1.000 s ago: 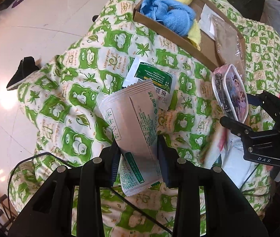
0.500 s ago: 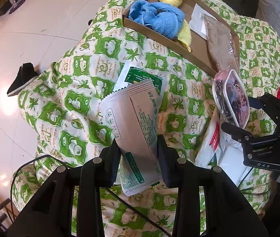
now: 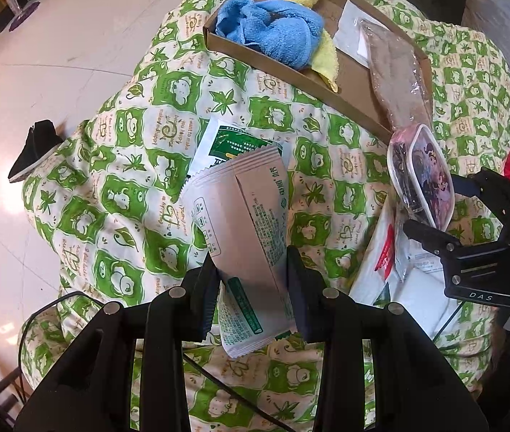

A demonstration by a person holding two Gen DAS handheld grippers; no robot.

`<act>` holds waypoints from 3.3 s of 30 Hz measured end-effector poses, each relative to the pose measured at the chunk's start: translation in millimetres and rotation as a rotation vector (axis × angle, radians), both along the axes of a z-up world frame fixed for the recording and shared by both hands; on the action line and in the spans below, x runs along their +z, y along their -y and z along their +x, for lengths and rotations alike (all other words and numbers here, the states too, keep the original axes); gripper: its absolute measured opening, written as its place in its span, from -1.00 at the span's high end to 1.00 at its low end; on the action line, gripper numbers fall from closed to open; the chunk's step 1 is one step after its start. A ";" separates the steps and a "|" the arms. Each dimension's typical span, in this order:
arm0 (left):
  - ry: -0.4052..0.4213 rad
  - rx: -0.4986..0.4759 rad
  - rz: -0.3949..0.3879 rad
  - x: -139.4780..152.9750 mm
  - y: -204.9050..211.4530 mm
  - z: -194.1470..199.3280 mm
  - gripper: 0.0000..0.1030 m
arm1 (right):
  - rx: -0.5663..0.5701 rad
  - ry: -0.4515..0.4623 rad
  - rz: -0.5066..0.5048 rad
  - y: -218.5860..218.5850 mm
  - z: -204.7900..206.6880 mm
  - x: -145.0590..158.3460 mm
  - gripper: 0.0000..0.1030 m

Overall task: Organize soft objects
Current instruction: 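Lift the pink pouch and white sachet and carry both over the cardboard tray, then release the white sachet and pink pouch into the tray with both grippers, then withdraw both grippers from the tray and move the left toward the green-printed sachet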

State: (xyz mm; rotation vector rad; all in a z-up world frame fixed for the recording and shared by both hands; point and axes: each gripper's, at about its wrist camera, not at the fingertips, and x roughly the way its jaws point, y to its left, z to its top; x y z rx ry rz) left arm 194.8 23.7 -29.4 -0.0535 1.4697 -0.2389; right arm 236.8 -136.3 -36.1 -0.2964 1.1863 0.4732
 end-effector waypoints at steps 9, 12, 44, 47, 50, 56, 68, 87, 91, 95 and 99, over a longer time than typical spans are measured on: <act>-0.002 -0.014 0.001 0.1 5.1 4.0 0.34 | 0.007 -0.015 -0.012 -2.9 1.1 -2.8 -0.43; 0.001 -0.027 0.000 0.9 9.4 7.8 0.34 | 0.004 -0.029 -0.025 -3.1 1.5 -5.4 -0.43; 0.078 -0.185 -0.031 20.9 138.6 221.1 0.34 | -0.181 -0.068 0.039 39.2 93.4 6.2 -0.44; 0.063 -0.164 -0.044 7.7 148.5 238.6 0.33 | -0.178 -0.077 0.057 33.1 99.9 4.3 -0.44; 0.061 -0.166 -0.031 -1.9 157.0 248.0 0.27 | -0.171 -0.077 0.058 26.5 110.4 -1.9 -0.45; 0.065 -0.151 -0.063 -0.5 155.2 255.9 -0.02 | -0.175 -0.068 0.076 19.5 124.9 -12.0 -0.47; 0.105 -0.164 -0.111 31.3 137.5 240.7 -0.26 | -0.173 -0.026 0.169 20.7 117.6 -1.7 -0.58; 0.035 -0.077 -0.072 -2.2 0.4 102.2 -0.26 | -0.196 -0.127 0.240 25.3 97.6 -6.8 -0.58; 0.002 -0.041 -0.080 -16.5 -17.3 64.9 -0.26 | -0.188 -0.181 0.205 27.8 69.5 -18.6 -0.58; -0.002 -0.008 -0.105 -19.1 -27.5 37.8 -0.26 | -0.195 -0.245 0.192 31.3 52.5 -32.7 -0.61; -0.024 0.014 -0.111 -23.0 -31.3 17.4 -0.26 | -0.183 -0.257 0.176 26.8 37.3 -34.9 -0.62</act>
